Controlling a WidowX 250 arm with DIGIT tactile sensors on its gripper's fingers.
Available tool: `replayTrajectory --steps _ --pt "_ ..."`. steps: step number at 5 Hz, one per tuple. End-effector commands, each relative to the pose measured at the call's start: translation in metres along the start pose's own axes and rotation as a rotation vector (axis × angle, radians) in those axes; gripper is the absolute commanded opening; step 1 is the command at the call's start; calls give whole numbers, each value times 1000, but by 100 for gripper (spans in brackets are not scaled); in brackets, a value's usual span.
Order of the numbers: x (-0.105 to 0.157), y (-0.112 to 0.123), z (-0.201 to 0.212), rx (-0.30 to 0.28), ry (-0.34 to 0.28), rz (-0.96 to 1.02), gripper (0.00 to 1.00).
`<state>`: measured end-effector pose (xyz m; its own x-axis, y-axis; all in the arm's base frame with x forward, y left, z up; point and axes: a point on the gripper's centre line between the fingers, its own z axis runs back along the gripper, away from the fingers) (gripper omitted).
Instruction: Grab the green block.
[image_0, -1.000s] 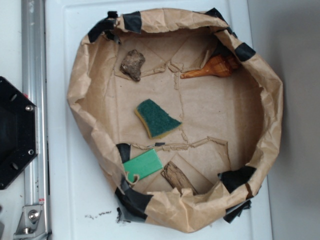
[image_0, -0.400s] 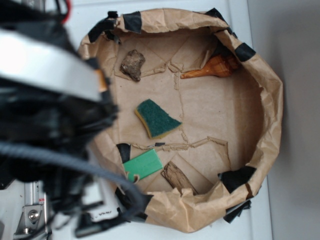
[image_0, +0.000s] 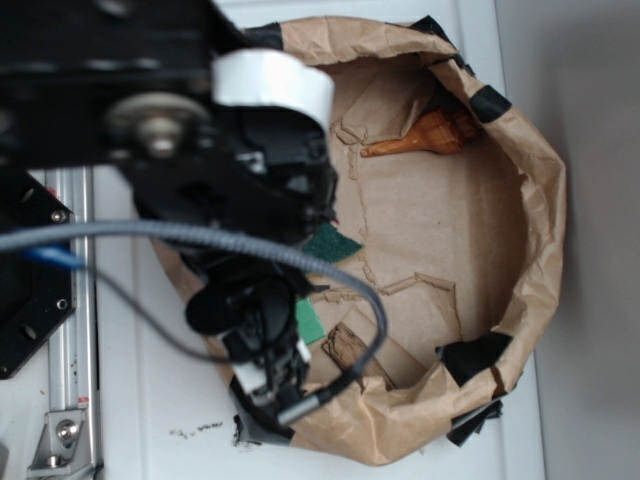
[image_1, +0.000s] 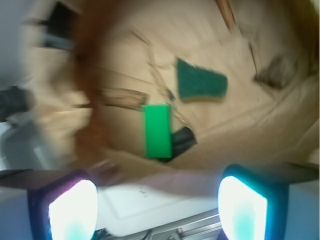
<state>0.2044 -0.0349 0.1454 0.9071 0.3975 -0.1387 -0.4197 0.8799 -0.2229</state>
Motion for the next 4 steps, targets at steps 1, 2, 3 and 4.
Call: replayTrajectory --steps 1,2,3,4 --pt "41 16 -19 -22 13 58 100" --pt "52 9 -14 -49 23 34 100" --pt "50 1 -44 -15 70 24 100" --pt "30 -10 -77 35 118 -33 100"
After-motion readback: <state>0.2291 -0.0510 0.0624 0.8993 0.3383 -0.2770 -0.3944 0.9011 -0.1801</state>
